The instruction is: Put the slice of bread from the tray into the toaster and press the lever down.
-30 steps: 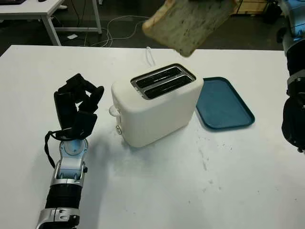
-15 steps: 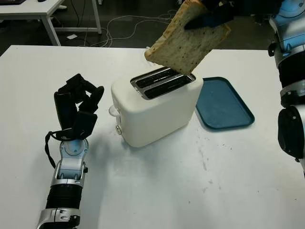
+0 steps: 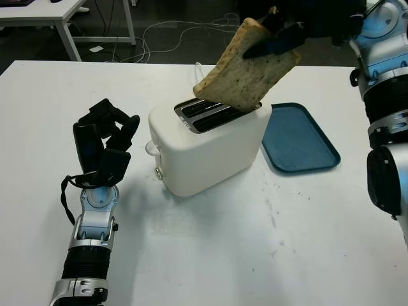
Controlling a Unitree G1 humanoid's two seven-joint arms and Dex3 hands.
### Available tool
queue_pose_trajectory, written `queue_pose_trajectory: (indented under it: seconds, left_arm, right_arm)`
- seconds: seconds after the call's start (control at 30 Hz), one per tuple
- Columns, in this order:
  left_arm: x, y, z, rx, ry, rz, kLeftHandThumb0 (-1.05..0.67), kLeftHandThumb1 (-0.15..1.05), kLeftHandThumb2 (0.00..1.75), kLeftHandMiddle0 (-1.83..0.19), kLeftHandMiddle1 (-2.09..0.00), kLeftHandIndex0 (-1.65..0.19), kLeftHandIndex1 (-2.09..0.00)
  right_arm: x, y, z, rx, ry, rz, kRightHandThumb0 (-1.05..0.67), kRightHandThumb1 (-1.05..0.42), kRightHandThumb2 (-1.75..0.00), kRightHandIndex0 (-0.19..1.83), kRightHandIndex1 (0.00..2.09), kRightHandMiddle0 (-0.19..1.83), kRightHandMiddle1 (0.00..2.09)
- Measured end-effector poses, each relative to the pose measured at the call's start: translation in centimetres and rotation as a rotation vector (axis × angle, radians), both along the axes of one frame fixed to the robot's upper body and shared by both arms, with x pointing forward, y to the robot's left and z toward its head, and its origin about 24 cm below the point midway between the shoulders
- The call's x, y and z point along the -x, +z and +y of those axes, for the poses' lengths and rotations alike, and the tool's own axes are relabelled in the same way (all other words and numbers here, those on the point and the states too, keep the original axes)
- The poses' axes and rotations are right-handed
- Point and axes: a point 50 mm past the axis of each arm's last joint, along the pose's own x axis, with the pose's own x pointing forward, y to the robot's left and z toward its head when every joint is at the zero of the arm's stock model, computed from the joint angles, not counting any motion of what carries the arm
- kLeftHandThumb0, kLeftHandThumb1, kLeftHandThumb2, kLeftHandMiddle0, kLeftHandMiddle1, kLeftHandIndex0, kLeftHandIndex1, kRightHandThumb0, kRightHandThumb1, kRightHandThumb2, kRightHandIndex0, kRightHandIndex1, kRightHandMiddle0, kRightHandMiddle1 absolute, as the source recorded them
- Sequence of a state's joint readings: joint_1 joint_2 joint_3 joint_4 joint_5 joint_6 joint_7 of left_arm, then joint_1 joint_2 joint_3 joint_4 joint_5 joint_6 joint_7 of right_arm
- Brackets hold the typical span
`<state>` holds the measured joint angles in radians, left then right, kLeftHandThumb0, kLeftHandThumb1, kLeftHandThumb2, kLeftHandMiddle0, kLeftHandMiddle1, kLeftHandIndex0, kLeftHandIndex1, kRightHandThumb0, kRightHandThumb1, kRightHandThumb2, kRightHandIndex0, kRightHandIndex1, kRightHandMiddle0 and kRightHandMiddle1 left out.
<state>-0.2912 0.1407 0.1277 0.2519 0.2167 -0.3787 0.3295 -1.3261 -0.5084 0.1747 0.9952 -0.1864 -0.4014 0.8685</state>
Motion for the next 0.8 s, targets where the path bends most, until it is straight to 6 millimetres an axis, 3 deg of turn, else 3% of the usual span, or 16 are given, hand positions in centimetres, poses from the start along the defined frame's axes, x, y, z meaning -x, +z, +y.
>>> queue_pose_trajectory:
  seconds: [0.3,0.8]
  left_arm:
    - [0.0,0.0,0.0,-0.003,0.001,0.001,-0.98,0.92,0.19,-1.15,-1.65,-0.94,-1.47]
    - [0.1,0.1,0.0,0.000,0.000,-0.004,-0.96,0.92,0.18,-1.14,-1.65,-0.94,-1.47]
  right_arm:
    - [0.0,-0.3,0.4,0.061,0.009,0.008,-0.49,-0.92,-0.40,1.08,1.75,0.84,1.75]
    - [1.1,0.5,3.1,0.240,0.093,-0.047,-0.44,-0.92,-0.37,1.10,1.75,0.87,1.75]
